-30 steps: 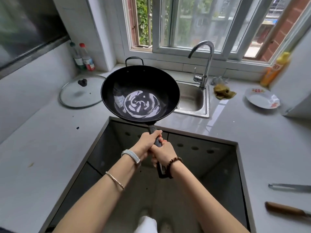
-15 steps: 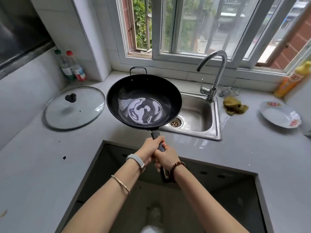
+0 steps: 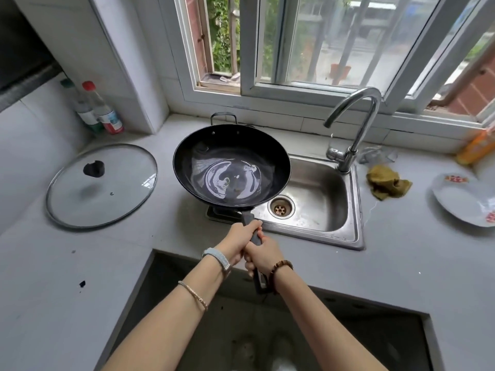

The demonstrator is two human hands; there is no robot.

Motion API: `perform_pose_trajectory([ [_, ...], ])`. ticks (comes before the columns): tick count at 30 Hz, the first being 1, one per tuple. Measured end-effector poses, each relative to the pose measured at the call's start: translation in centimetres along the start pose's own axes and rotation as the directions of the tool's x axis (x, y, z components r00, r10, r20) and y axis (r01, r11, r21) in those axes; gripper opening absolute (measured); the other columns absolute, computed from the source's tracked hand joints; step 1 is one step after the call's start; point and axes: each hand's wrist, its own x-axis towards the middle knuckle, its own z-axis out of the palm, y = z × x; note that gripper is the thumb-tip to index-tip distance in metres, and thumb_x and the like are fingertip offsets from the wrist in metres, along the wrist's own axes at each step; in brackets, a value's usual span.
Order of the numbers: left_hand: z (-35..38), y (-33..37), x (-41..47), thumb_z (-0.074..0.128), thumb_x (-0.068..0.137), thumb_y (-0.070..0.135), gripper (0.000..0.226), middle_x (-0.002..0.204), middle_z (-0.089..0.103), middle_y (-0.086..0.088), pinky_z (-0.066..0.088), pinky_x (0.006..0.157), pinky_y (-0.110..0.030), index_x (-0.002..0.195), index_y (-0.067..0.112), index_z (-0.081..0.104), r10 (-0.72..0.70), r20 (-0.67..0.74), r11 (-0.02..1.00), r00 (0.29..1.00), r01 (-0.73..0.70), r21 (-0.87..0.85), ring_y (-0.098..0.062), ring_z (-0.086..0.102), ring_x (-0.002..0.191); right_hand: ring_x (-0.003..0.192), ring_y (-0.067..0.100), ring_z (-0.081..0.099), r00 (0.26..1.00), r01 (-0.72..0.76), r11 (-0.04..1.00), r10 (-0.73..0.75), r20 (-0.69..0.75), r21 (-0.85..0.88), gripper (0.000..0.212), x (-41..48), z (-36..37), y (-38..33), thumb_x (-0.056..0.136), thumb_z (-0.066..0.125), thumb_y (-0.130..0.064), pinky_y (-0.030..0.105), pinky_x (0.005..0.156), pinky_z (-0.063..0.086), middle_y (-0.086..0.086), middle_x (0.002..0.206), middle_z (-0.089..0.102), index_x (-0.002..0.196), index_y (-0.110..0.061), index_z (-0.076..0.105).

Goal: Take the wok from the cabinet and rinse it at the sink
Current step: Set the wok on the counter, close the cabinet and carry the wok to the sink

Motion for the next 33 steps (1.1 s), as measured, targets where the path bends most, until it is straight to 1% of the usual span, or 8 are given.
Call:
perform_pose_trajectory([
  [4, 0.3, 0.5, 1.1, 0.059, 0.087, 0.02, 0.028, 0.05, 0.056, 0.004, 0.04, 0.054, -0.025, 0.06, 0.013, 0.055, -0.015, -0.011, 0.999, 1.0, 0.015, -0.035, -0.015, 0.052, 0.052, 0.032, 0.01, 0.04, 0.999, -0.008, 1.0, 0.008, 0.039, -0.007, 0.019, 1.2, -0.7, -1.0, 0.089, 0.046, -0.002, 0.02, 0.034, 0.038, 0.005, 0.054, 0.045, 0.089, -0.02, 0.045],
  [8, 0.7, 0.9, 2.2, 0.058, 0.086, 0.019, 0.025, 0.051, 0.056, 0.004, 0.043, 0.063, -0.029, 0.062, 0.013, 0.056, -0.019, -0.021, 0.998, 1.0, 0.017, -0.057, -0.015, 0.052, 0.055, 0.034, 0.012, 0.043, 0.999, -0.02, 0.998, 0.023, 0.046, -0.054, 0.02, 2.5, -1.2, -1.3, 0.086, 0.048, -0.004, 0.021, 0.036, 0.039, 0.002, 0.05, 0.047, 0.103, -0.013, 0.044],
  [13, 1.7, 0.9, 3.4, 0.057, 0.086, 0.014, 0.022, 0.052, 0.055, 0.002, 0.044, 0.073, -0.033, 0.064, 0.011, 0.056, -0.031, -0.009, 0.996, 0.999, 0.03, -0.079, -0.016, 0.052, 0.057, 0.034, 0.012, 0.044, 0.999, -0.038, 0.996, 0.041, 0.03, -0.077, 0.027, 3.5, -2.2, -1.2, 0.084, 0.05, -0.007, 0.023, 0.038, 0.041, 0.002, 0.05, 0.048, 0.109, -0.012, 0.043],
  [15, 2.5, 1.0, 3.6, 0.056, 0.087, 0.013, 0.023, 0.051, 0.055, 0.002, 0.045, 0.072, -0.033, 0.064, 0.011, 0.055, -0.031, 0.007, 0.996, 0.999, 0.031, -0.08, -0.017, 0.052, 0.057, 0.035, 0.013, 0.043, 0.999, -0.043, 0.997, 0.045, 0.025, -0.057, 0.027, 3.7, -2.9, -1.2, 0.085, 0.049, -0.007, 0.023, 0.038, 0.04, 0.004, 0.052, 0.047, 0.111, -0.008, 0.046],
  [18, 3.7, 1.0, 4.1, 0.057, 0.085, 0.013, 0.023, 0.05, 0.054, 0.001, 0.045, 0.074, -0.034, 0.063, 0.01, 0.054, -0.041, 0.026, 0.996, 0.999, 0.043, -0.076, -0.018, 0.052, 0.057, 0.034, 0.012, 0.042, 0.999, -0.039, 0.998, 0.04, 0.014, -0.048, 0.018, 3.9, -4.1, -1.3, 0.086, 0.05, -0.006, 0.022, 0.037, 0.04, 0.004, 0.053, 0.047, 0.103, -0.007, 0.047],
  [22, 4.8, 1.0, 4.5, 0.062, 0.076, 0.02, 0.023, 0.055, 0.053, -0.002, 0.042, 0.072, -0.037, 0.055, 0.014, 0.054, -0.04, 0.039, 0.999, 0.998, 0.041, -0.032, -0.022, 0.051, 0.06, 0.034, 0.012, 0.043, 0.999, -0.05, 0.998, 0.049, -0.01, -0.039, 0.019, 4.5, -5.2, -1.0, 0.085, 0.05, -0.006, 0.022, 0.037, 0.04, 0.003, 0.05, 0.047, 0.104, -0.009, 0.046],
  [27, 5.5, 0.8, 4.9, 0.059, 0.085, 0.019, 0.023, 0.055, 0.055, 0.001, 0.045, 0.072, -0.034, 0.063, 0.011, 0.055, -0.064, 0.061, 0.997, 0.996, 0.066, -0.028, -0.019, 0.053, 0.061, 0.034, 0.013, 0.043, 0.999, -0.053, 0.998, 0.053, -0.013, -0.03, 0.015, 4.9, -6.1, -0.6, 0.086, 0.048, -0.005, 0.022, 0.038, 0.04, 0.002, 0.048, 0.047, 0.1, -0.009, 0.047],
  [33, 6.0, 0.8, 5.2, 0.058, 0.087, 0.017, 0.023, 0.055, 0.054, 0.001, 0.046, 0.06, -0.028, 0.065, 0.011, 0.054, -0.057, 0.047, 0.998, 0.997, 0.057, -0.014, -0.017, 0.052, 0.057, 0.035, 0.013, 0.043, 0.999, -0.047, 0.998, 0.046, -0.004, -0.046, 0.01, 5.0, -6.6, -0.7, 0.087, 0.048, -0.006, 0.022, 0.037, 0.041, 0.004, 0.052, 0.047, 0.096, -0.008, 0.048],
])
